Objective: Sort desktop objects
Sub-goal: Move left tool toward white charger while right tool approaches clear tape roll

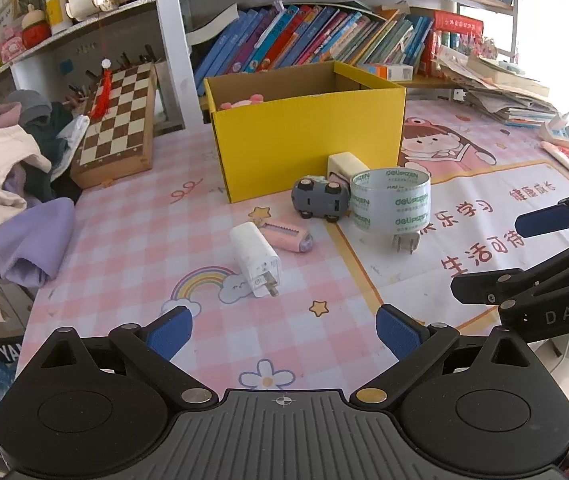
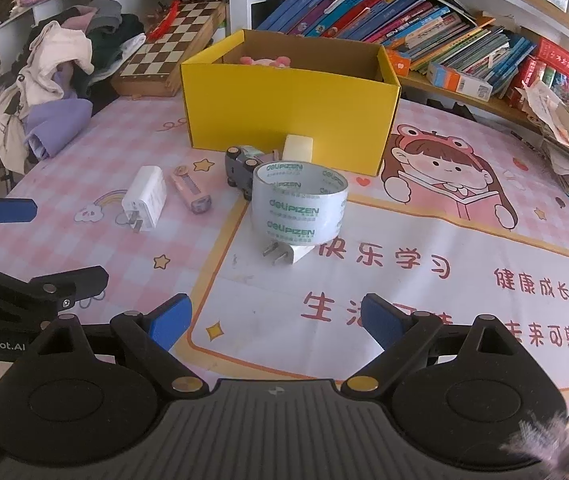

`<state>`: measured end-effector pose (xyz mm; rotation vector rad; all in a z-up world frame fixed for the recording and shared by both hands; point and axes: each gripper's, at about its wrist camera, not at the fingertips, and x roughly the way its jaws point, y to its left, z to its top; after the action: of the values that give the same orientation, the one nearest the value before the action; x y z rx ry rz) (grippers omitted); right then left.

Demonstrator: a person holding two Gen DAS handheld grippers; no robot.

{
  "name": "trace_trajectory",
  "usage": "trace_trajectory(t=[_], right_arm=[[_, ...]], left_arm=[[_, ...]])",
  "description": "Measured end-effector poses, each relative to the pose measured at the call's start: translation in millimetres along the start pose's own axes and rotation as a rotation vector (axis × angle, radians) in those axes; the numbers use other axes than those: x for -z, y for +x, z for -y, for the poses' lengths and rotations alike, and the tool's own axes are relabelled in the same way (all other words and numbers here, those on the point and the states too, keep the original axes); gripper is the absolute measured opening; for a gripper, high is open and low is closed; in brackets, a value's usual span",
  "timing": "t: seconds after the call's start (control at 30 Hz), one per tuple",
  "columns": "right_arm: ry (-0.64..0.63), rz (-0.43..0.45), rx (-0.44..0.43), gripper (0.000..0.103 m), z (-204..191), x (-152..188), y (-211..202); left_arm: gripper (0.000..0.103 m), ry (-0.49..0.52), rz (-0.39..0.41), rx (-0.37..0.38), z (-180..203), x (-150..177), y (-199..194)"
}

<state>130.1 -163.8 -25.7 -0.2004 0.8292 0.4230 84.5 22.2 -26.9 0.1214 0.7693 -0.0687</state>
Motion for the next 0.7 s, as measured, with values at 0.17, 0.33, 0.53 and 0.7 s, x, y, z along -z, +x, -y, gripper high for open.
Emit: trace_trajectory(t=[0.17,0.33,0.53,0.7], right_arm=[[-0.012,-0.006,-0.006,0.093,2,-6,5],[-0.026,-0.013,-0.010,0.093,4,-12,11],[-0.040,-0.024,-0.016,0.093,7,-20,18],[-0.056,-0.026,-0.021,0.093,9,-28,24]], left_arm=[[0.100,-0.015,-0.004,-0.005,-2,-3,4],[0.100,-0.030,-0.007,-0.007,-4,-7,9],[0.100,-0.051,-0.016,-0.013,-7,-12,18],[0.100,-0.072,-0.013,-0.022,-10,-17,23]])
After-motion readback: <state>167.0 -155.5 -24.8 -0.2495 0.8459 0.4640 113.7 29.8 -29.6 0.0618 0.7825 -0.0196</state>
